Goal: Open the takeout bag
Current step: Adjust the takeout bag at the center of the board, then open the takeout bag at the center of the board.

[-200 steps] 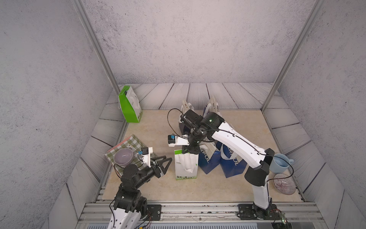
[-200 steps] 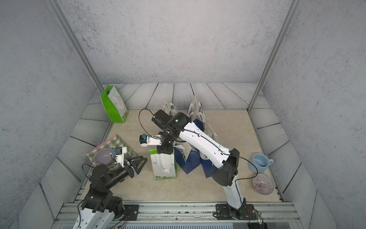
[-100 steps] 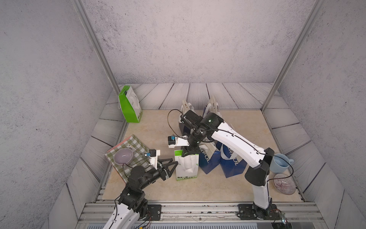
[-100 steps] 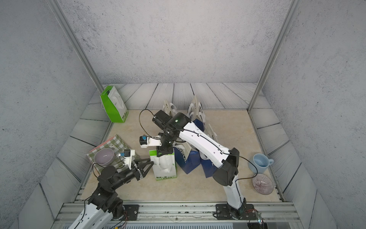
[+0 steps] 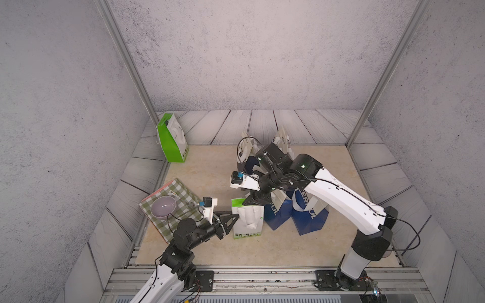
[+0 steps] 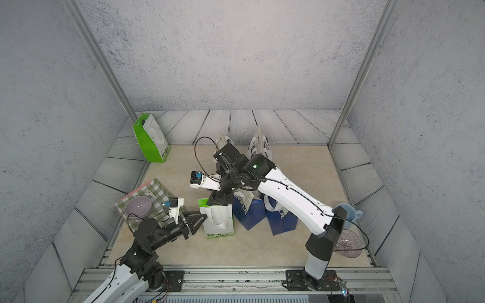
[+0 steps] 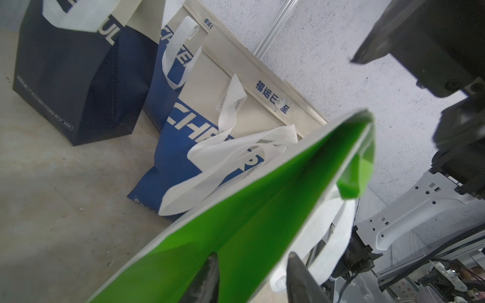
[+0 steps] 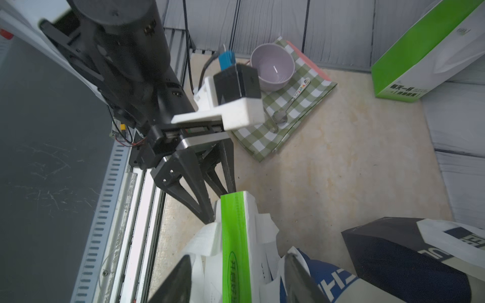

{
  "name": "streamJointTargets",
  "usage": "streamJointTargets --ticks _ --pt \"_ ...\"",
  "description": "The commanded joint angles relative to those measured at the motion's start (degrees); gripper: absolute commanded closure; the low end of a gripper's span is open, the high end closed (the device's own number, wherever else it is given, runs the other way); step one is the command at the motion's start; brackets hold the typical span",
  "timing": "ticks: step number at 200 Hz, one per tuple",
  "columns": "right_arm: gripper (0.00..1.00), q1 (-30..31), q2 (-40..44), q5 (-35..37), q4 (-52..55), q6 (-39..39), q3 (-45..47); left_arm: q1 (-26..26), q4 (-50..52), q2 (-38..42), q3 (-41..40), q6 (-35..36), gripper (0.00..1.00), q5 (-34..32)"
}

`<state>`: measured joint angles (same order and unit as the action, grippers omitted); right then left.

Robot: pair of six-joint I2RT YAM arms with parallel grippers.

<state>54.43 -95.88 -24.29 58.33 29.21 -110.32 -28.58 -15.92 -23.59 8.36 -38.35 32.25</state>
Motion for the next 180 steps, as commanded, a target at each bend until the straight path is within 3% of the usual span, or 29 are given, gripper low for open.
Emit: streamJointTargets --ticks 1,29,57,80,108,152,180 --pt "0.43 0.0 4.8 0.3 -10.4 -6.7 5.0 -1.1 -2.0 0.0 -0.3 1.8 0.66 -0.4" --pt "0.45 0.0 12.8 5.3 -22.8 -12.6 16.3 -2.1 -1.7 -0.5 0.0 2.3 0.81 -0.8" --pt "0.47 0.7 21.8 5.5 -36.0 -10.7 31.8 -3.4 -2.5 -1.2 0.4 2.5 1.0 -0.7" --pt "0.49 3.2 26.8 9.8 -43.5 -8.5 40.7 -4.6 -0.5 -0.6 0.9 3.3 1.0 -2.9" --pt "0.52 6.3 28.8 15.1 -51.5 -5.3 47.0 -7.5 3.4 1.7 1.6 4.2 1.0 -11.4" --pt "0.56 10.6 25.6 22.9 -57.2 0.4 48.5 -13.2 6.0 4.5 3.1 6.4 1.0 -20.2" --pt "0.56 12.3 23.2 24.8 -57.6 2.8 48.1 -14.4 6.5 4.0 3.6 7.2 1.0 -21.8"
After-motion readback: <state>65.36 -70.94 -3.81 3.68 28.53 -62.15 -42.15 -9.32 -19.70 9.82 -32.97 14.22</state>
